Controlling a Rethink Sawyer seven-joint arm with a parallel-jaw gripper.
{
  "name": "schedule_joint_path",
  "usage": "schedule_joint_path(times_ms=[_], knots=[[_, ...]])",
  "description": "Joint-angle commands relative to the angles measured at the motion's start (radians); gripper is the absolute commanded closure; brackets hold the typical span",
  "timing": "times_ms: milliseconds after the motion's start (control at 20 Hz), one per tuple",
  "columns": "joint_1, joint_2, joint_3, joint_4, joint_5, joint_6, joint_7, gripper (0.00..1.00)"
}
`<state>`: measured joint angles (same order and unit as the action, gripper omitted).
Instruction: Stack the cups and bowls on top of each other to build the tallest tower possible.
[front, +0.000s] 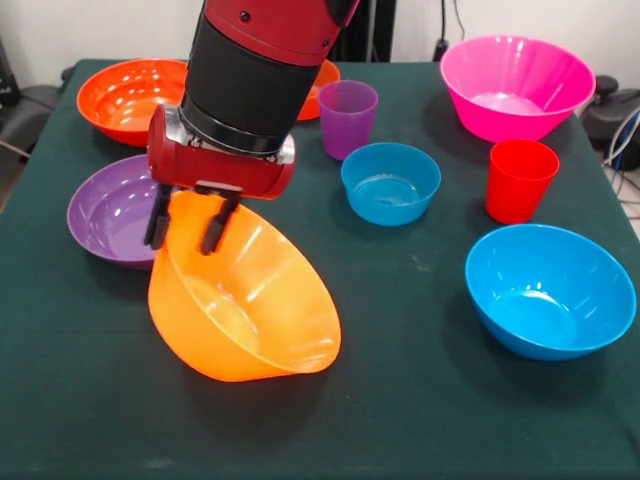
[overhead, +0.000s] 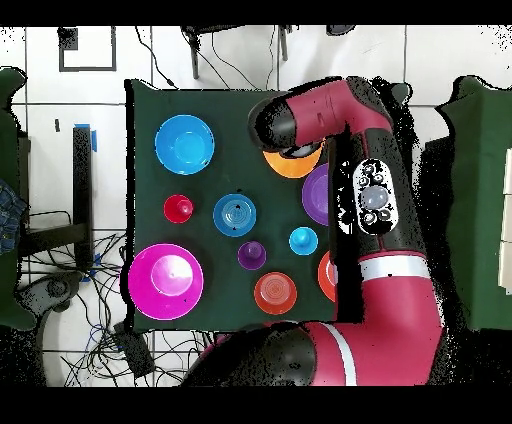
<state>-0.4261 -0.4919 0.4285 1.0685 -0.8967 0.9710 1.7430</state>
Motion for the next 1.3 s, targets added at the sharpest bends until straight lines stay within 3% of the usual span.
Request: schedule_joint_path(times_ms=[50,600,700,800,850,1300], knots=[[0.016,0.084,0.014,0.02,0.038,-0.021,-0.053,1.0],[0.025,0.095,0.001,0.013,0.054,-0.004,-0.088,1.0],[0.029,0.094,-0.009,0.015,0.067,0.008,-0.051,1.0],[0.035,0.09,-0.026,0.03,0.095,0.017,0.041,1.0],[0.042,0.083,-0.046,0.042,0.117,0.018,0.136,1.0],[0.1,0.051,-0.153,0.067,0.237,0.008,0.409,1.0]])
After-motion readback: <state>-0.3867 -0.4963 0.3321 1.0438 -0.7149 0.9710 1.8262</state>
